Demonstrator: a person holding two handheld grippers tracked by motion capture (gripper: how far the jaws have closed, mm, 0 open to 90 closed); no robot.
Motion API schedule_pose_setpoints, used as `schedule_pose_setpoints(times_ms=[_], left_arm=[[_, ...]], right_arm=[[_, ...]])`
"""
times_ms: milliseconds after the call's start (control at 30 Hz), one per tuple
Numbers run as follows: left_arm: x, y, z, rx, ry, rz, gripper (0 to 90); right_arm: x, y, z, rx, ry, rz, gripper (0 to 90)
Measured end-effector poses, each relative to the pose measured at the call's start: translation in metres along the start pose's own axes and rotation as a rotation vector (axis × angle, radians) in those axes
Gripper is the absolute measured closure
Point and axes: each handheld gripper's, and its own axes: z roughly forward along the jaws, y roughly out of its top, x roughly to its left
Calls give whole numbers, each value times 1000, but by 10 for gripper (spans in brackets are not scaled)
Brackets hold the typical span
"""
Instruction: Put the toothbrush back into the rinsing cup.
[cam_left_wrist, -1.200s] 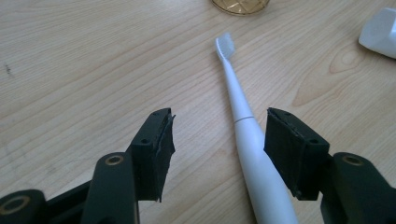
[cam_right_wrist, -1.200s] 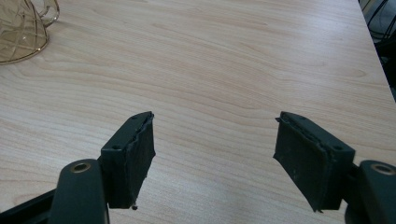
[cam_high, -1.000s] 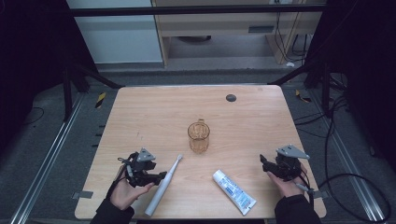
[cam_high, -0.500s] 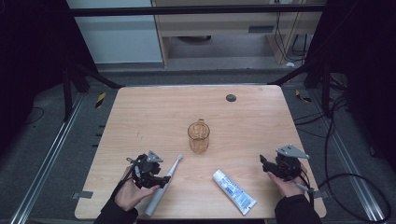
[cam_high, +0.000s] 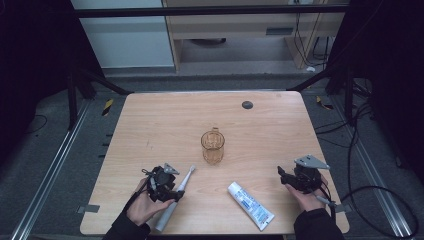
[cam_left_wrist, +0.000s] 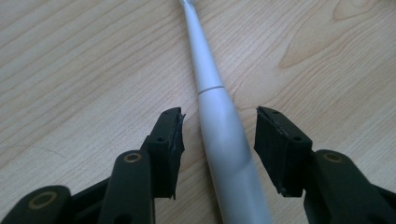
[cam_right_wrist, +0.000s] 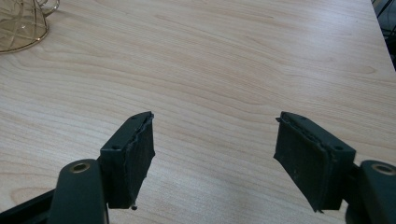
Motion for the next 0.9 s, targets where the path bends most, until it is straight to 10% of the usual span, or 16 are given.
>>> schedule_pose_setpoints(times_ms=[900], left_arm=[[3,5,10,50,-7,-65,665]], right_arm=[[0,0,1,5,2,1,281]])
